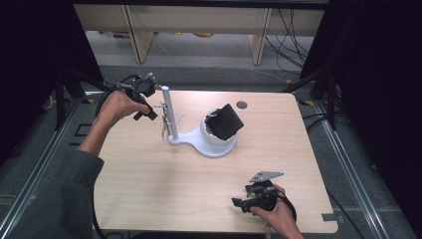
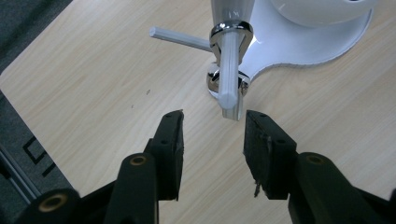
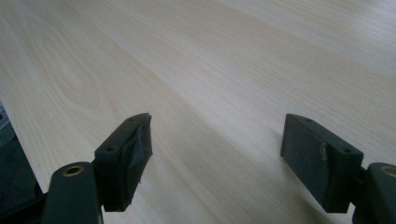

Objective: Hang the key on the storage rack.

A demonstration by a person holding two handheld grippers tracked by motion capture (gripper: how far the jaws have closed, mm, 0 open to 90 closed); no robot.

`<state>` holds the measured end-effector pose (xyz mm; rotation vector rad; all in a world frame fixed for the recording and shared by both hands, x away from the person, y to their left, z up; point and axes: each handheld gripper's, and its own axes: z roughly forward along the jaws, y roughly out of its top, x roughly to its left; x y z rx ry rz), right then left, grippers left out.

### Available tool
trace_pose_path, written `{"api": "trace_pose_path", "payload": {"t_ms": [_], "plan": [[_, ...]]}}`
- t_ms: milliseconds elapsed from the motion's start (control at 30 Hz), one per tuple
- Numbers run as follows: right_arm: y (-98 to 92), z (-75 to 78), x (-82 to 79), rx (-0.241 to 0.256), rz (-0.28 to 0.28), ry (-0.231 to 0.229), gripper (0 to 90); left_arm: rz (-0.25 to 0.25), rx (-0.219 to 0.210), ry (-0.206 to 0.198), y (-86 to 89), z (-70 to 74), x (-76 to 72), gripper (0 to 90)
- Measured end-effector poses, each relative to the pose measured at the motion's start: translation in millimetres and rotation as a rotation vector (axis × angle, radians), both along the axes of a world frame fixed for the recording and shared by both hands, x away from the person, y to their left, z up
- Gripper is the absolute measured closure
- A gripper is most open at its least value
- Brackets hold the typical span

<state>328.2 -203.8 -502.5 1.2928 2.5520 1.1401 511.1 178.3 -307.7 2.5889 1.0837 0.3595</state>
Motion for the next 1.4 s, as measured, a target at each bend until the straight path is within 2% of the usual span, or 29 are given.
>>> {"api": "trace_pose_path", "payload": {"t_ms": [33,67,100,167,267,300,400,433,467,500,533,600,633,667,700,733,767,800,867,933,1067,1100,1133,1167,1267,1400], "plan": [[-0.9,0.0,0.9,-0.01,0.007,-0.008,25.6,-0.014,0.003,-0.015,1.0,0.1,0.5,55.7],[-1.7,1.6,0.7,-0.018,0.008,0.007,25.6,0.01,-0.013,0.004,0.9,-0.7,-1.8,54.2],[-1.9,1.4,1.2,-0.014,0.011,-0.001,25.6,-0.007,-0.008,-0.011,2.2,-0.6,-1.3,52.5],[-2.1,2.0,0.7,-0.019,0.009,0.003,25.6,0.002,-0.004,-0.009,4.0,-1.3,-3.0,49.1],[-1.6,2.4,0.0,-0.011,-0.008,0.013,25.6,0.03,-0.031,-0.019,6.7,-1.2,-7.6,41.5],[-2.2,1.9,1.0,-0.012,0.0,-0.005,25.6,0.039,-0.034,-0.025,7.4,-0.8,-9.1,38.6],[-1.8,2.3,0.2,-0.014,-0.002,0.006,25.6,0.034,-0.056,-0.016,9.2,-1.6,-14.8,33.6],[-2.2,2.0,1.0,-0.017,0.003,-0.002,25.6,0.044,-0.07,-0.028,9.5,-3.0,-16.7,32.6],[-2.0,2.2,0.8,-0.015,-0.001,-0.002,25.6,0.036,-0.053,-0.034,10.6,-3.1,-18.3,31.2],[-1.5,2.5,-0.2,-0.01,-0.003,0.006,25.6,0.049,-0.07,-0.04,9.8,-5.4,-21.2,30.1],[-1.7,2.6,-0.4,-0.013,-0.004,0.007,25.6,0.034,-0.074,-0.028,10.2,-7.0,-23.7,29.5],[-1.7,2.2,0.4,-0.014,-0.003,0.007,25.6,0.046,-0.078,-0.038,8.4,-11.4,-27.5,28.3],[-2.2,1.9,1.3,-0.019,0.004,-0.003,25.6,0.022,-0.058,-0.027,8.8,-11.7,-28.9,27.2],[-1.9,2.0,0.8,-0.015,0.007,0.003,25.6,0.032,-0.083,-0.042,6.8,-14.4,-31.9,26.4],[-1.8,2.8,0.0,-0.019,0.005,0.015,25.6,0.025,-0.088,-0.035,6.3,-15.8,-33.8,26.1],[-1.4,1.9,0.3,-0.012,0.003,-0.002,25.6,0.028,-0.096,-0.04,5.2,-17.9,-35.7,25.6],[-2.1,2.9,0.7,-0.023,0.005,0.01,25.6,0.027,-0.103,-0.036,4.5,-19.7,-37.3,24.9],[-2.1,1.3,1.9,-0.018,0.004,-0.008,25.6,0.023,-0.107,-0.028,4.1,-21.0,-39.1,24.2],[-2.6,2.0,1.1,-0.022,0.002,0.005,25.6,0.014,-0.12,-0.033,2.9,-22.0,-43.9,23.1],[-2.6,1.4,0.9,-0.014,-0.005,-0.003,25.6,0.006,-0.137,-0.038,2.5,-22.5,-47.8,23.1],[-2.4,1.9,1.1,-0.011,-0.005,0.008,25.6,-0.004,-0.157,-0.036,4.0,-25.6,-56.7,22.8],[-2.3,1.7,1.4,-0.013,-0.001,-0.001,25.6,-0.01,-0.157,-0.048,5.2,-26.9,-58.3,22.6],[-2.2,1.7,1.4,-0.013,0.003,-0.004,25.6,-0.012,-0.163,-0.032,6.2,-28.4,-60.6,22.1],[-1.5,2.1,0.3,-0.011,-0.004,0.009,25.6,-0.017,-0.166,-0.038,7.5,-30.3,-61.7,21.5],[-2.8,1.7,1.3,-0.013,-0.005,-0.003,25.6,-0.021,-0.183,-0.044,9.9,-37.0,-67.0,20.5],[-3.2,2.2,1.2,-0.016,-0.004,0.003,25.6,-0.036,-0.212,-0.053,10.6,-45.3,-76.5,20.2]]}}
